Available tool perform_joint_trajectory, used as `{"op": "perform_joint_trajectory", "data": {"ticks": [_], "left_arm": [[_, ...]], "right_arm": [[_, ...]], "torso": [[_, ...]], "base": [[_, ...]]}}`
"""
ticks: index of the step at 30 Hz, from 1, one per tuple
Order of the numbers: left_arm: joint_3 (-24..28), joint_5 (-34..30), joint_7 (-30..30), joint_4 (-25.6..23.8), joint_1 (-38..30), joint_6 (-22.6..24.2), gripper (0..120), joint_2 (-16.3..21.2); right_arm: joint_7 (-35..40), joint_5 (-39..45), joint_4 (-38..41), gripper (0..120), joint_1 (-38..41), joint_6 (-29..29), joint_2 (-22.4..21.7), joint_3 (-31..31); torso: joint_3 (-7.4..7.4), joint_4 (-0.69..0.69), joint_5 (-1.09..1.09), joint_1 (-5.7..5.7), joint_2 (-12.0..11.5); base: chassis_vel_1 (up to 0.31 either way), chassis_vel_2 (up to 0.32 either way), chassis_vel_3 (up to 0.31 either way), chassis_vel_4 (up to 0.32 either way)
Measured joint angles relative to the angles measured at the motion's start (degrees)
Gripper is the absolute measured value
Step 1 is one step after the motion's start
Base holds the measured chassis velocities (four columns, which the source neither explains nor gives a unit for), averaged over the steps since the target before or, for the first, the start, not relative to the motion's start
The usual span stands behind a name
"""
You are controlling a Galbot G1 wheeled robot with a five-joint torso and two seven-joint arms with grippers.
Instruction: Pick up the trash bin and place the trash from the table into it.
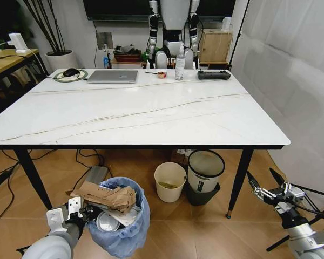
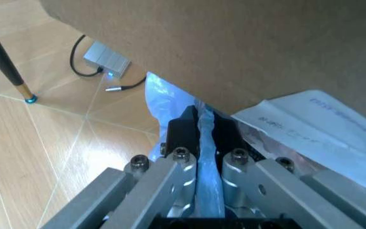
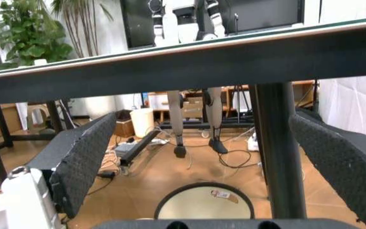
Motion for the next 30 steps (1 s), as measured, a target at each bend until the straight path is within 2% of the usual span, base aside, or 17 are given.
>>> {"op": "perform_joint_trajectory", "data": {"ticks": [30], "left_arm": [[0.2,0.45,0.93,0.91,-0.46,-1.62,0,0.06]], "right_arm": [[0.0,0.0,0.0,100,0.0,0.0,0.0,0.0]], "torso": [[-2.93,0.0,0.0,-1.98,-4.91]], "base": [[0.0,0.0,0.0,0.0]]}}
